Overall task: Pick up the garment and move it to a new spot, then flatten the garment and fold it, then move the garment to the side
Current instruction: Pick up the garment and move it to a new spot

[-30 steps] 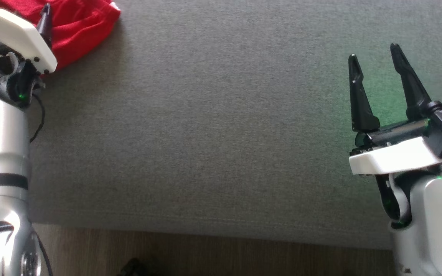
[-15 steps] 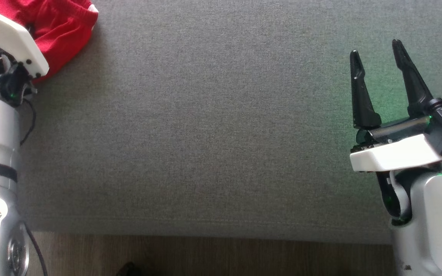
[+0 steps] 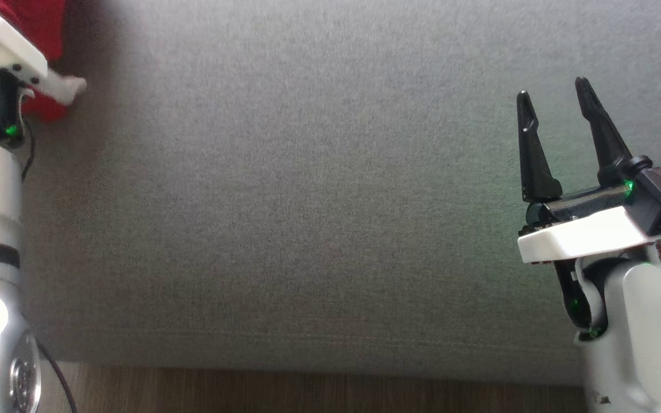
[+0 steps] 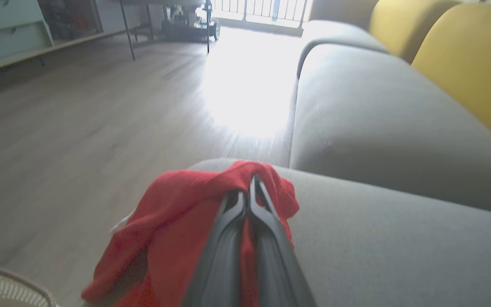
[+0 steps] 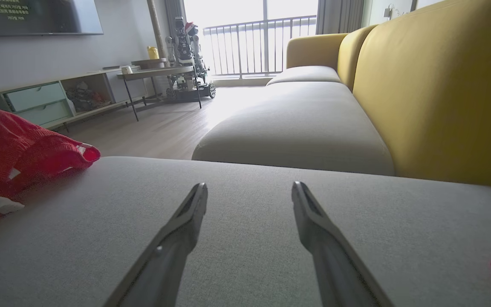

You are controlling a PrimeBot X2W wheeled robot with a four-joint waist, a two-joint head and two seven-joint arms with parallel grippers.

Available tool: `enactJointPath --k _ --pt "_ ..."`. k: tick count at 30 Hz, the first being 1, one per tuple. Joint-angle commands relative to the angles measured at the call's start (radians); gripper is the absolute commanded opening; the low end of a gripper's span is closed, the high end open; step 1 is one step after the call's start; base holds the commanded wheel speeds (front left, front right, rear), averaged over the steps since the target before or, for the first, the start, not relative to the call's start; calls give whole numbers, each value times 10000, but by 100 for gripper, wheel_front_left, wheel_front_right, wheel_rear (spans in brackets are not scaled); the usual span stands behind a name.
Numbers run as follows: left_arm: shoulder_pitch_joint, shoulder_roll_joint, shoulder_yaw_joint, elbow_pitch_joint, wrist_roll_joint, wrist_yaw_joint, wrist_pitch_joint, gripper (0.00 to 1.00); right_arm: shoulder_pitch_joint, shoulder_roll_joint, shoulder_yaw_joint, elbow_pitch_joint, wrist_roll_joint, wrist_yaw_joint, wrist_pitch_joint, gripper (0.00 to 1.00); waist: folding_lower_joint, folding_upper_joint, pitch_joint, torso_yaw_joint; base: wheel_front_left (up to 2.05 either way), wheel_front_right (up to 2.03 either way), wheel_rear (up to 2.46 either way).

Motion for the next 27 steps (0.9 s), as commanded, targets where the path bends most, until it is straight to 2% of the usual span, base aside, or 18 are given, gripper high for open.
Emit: enactJointPath --k 1,8,10,16,22,27 --pt "-179 481 243 -622 -72 -32 -397 0 103 45 172 -189 129 -4 -136 100 -1 0 -608 -104 0 0 0" --pt "-37 125 52 -1998 -277 -138 -729 0 284 46 -41 171 460 -4 -371 100 -1 0 -1386 -573 0 0 0" --pt "32 -329 -16 -2735 -694 -197 -324 0 290 46 -111 270 575 -4 -473 100 -1 0 -1552 -905 0 0 0" --pt "302 -1046 -277 -4486 -1161 -213 536 0 271 46 -252 467 818 -4 -677 100 -1 0 -1655 -1532 0 0 0" --pt "1452 -1758 -1196 -6383 -1170 71 1595 0 219 46 -478 718 1033 -4 -946 100 -1 0 -1669 -2253 0 0 0" --pt "2932 -2020 -2323 -6908 -1022 427 1892 0 121 47 -512 937 1172 -4 -1122 100 -1 0 -1683 -2759 0 0 0"
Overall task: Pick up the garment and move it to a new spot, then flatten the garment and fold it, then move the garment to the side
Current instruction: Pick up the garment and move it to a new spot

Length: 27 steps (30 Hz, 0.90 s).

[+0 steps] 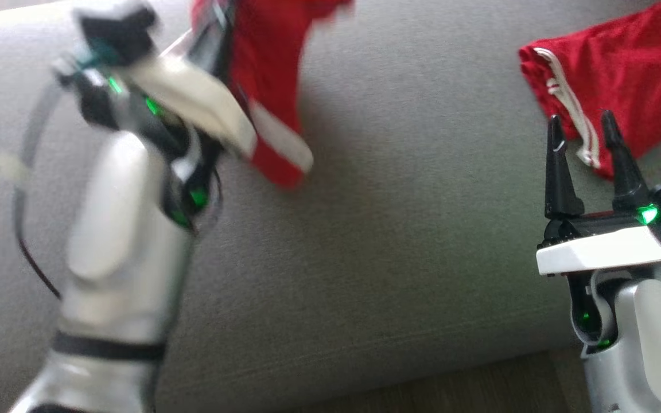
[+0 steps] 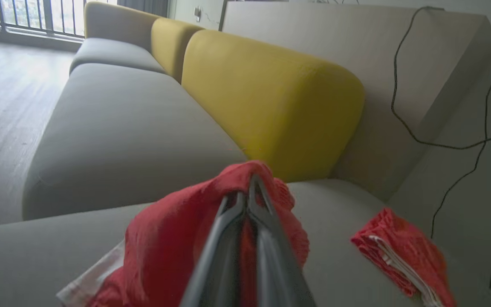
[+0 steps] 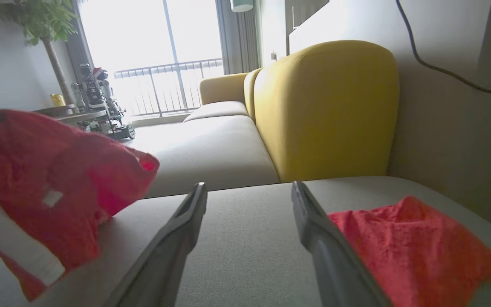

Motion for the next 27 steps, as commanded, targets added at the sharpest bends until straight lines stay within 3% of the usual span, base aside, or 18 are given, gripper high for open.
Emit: enactJointPath --k 1,5,6,7,8,12,16,27 --pt "-52 217 63 -396 56 71 -20 0 -283 31 208 -275 67 -4 -108 100 0 -1 -15 -225 0 0 0" --pt "913 160 -972 -184 6 188 -143 0 -319 31 188 -166 109 -4 -189 100 0 -1 -55 -425 0 0 0" --pt "1085 155 -1240 -119 -2 205 -176 36 -318 31 181 -144 111 -4 -204 100 0 -1 -69 -441 0 0 0" --pt "1222 151 -1509 -91 -6 197 -248 91 -313 31 173 -126 109 -4 -216 100 0 -1 -82 -450 0 0 0" --pt "1340 149 -1739 -81 -83 208 -332 100 -304 31 159 -110 103 -4 -229 100 0 -1 -102 -443 0 0 0" --pt "1525 146 -2116 -112 -150 557 -832 100 -223 31 108 -61 73 -4 -260 100 0 -1 -289 -271 0 0 0" --pt "1578 260 -1786 -420 -112 953 -1458 100 -114 31 92 -28 32 -4 -247 100 0 -1 -616 51 0 0 0" --pt "2969 1866 -582 -2582 223 1823 -2569 100 361 32 156 -85 -76 -4 0 100 0 -1 -1498 1242 0 0 0"
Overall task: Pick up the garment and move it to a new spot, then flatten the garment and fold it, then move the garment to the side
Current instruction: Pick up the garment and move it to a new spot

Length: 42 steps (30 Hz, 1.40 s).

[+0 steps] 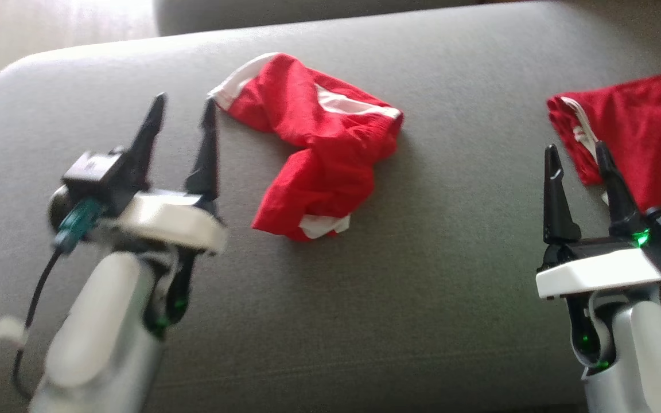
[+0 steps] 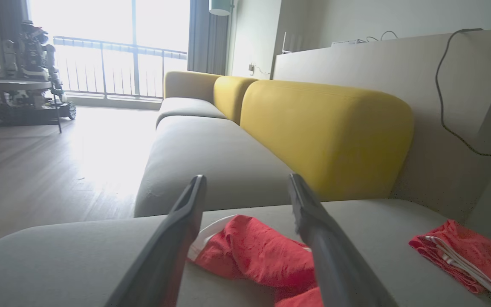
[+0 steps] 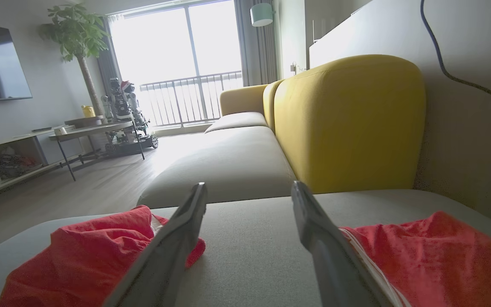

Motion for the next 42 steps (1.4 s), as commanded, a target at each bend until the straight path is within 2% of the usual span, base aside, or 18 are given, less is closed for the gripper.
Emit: enactJointPath --k 1,3,5,11,15,23,34,42 --pt "135 648 569 -725 347 255 -259 100 -127 22 234 -389 -98 -4 77 100 0 -1 -336 455 0 0 0" --pt "380 820 626 -844 485 364 -350 100 -78 22 207 -400 -101 -4 94 100 0 -1 -394 544 0 0 0" --pt "1192 1232 673 -1053 998 742 -584 100 111 22 171 -404 -57 -4 143 100 0 -1 -558 756 0 0 0" --pt "2555 1079 676 -1284 1080 978 -838 100 487 22 140 -358 -52 -4 179 100 0 -1 -744 987 0 0 0" --pt "3226 674 835 -1478 1177 1058 -890 100 725 22 162 -236 -53 -4 178 100 0 -1 -786 1101 0 0 0" --pt "3810 -37 1247 -1834 1784 607 -896 100 803 22 230 -58 -75 -4 94 100 0 -1 -730 1193 0 0 0" --pt "3841 -582 1804 -1715 2335 -22 -898 100 746 22 271 47 -93 -4 72 100 0 -1 -742 1186 0 0 0" --pt "3896 -943 1980 -1611 2557 -300 -898 100 714 22 239 70 -112 -4 79 100 0 -1 -744 1157 0 0 0"
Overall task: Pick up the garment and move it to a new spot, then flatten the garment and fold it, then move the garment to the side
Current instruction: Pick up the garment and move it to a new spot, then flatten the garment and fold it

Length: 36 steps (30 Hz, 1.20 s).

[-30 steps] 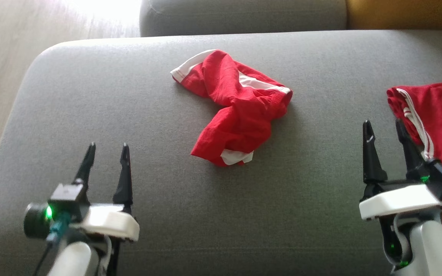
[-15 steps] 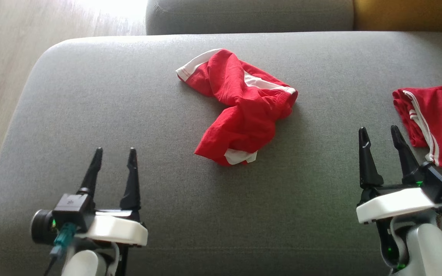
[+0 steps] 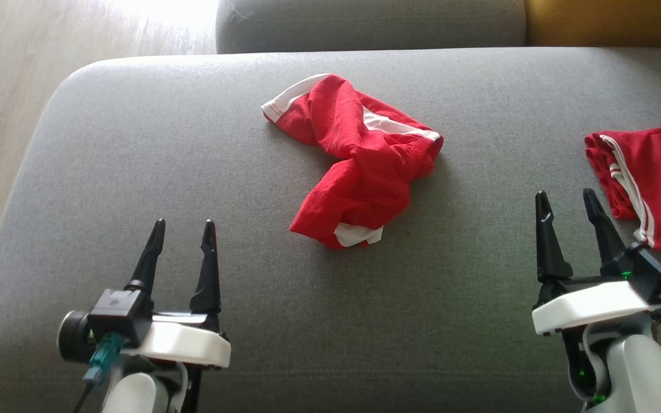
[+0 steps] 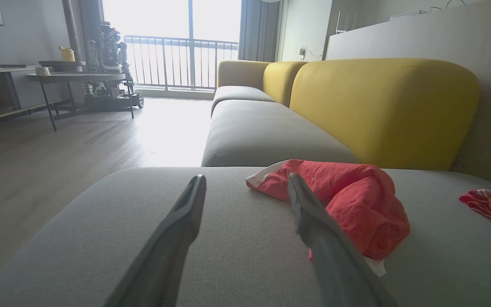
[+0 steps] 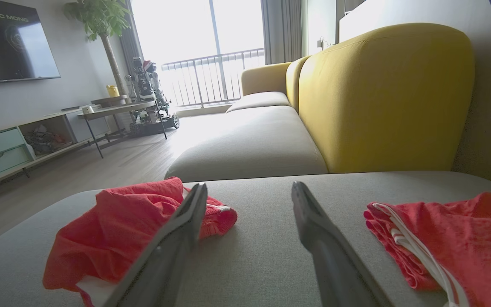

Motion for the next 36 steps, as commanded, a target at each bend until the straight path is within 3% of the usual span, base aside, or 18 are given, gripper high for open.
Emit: enactJointPath --k 1,13,36 --pt "-291 -41 472 -255 112 -43 -123 100 -239 9 237 -287 -86 -4 -77 100 1 -1 -8 2 0 0 0" --pt "-342 -251 583 -164 296 -405 -124 100 -178 9 368 -76 -11 -4 -75 100 1 -1 6 236 0 0 0" --pt "-370 -345 606 -172 395 -575 -124 100 -428 9 78 127 193 -4 -56 100 1 -1 427 358 0 0 0"
